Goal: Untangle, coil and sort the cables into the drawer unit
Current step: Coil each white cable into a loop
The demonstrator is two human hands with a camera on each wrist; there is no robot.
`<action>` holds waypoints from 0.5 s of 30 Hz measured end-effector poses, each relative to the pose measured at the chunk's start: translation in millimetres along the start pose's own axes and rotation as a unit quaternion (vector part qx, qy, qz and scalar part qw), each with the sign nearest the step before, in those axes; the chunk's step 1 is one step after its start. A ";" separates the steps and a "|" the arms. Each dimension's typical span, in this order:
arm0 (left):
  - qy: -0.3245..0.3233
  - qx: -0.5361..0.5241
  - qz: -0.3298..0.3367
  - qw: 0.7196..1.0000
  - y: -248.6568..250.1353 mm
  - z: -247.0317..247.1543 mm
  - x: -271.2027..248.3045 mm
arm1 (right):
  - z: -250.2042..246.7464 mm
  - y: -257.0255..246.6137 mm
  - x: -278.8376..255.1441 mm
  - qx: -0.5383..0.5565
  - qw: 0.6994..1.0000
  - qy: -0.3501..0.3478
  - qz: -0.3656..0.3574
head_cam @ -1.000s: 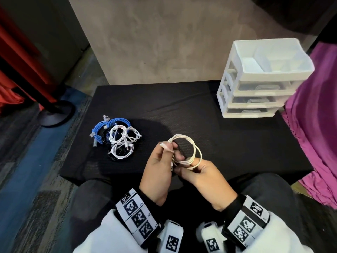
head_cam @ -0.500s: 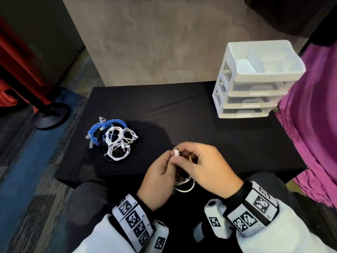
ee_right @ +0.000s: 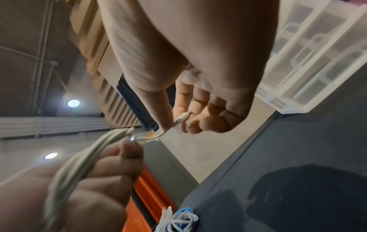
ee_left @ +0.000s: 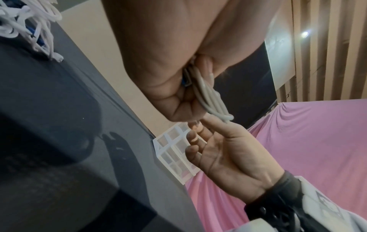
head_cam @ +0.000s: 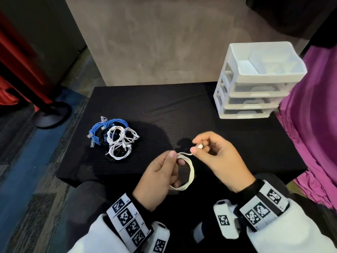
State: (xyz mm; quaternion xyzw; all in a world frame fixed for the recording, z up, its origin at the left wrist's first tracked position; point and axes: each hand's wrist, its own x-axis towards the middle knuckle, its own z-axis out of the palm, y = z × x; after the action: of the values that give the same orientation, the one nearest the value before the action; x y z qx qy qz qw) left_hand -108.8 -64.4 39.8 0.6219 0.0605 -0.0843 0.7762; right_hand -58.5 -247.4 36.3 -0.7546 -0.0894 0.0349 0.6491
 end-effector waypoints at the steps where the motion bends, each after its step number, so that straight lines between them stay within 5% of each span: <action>1: 0.018 -0.002 0.001 1.000 -1.8 0.8 0.9 | 3.9 3.6 -3.1 -0.044 0.999 0.011 -0.017; 4: 0.065 0.016 0.022 0.998 -3.9 0.9 3.4 | 15.8 7.7 -14.2 -0.143 0.989 -0.014 -0.047; 8: 0.059 0.032 0.042 0.997 1.3 1.9 3.1 | 26.3 1.2 -25.5 -0.122 0.987 -0.109 0.010; 15: 0.067 0.087 0.071 0.991 -18.3 0.4 9.1 | 34.6 1.1 -24.6 0.137 0.980 -0.079 0.124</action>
State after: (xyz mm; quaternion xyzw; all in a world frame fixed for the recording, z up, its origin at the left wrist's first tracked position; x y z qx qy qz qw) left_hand -103.8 -69.1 20.5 0.6940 0.0605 0.0074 0.7174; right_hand -88.4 -218.3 28.3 -0.6589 -0.0404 0.1862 0.7277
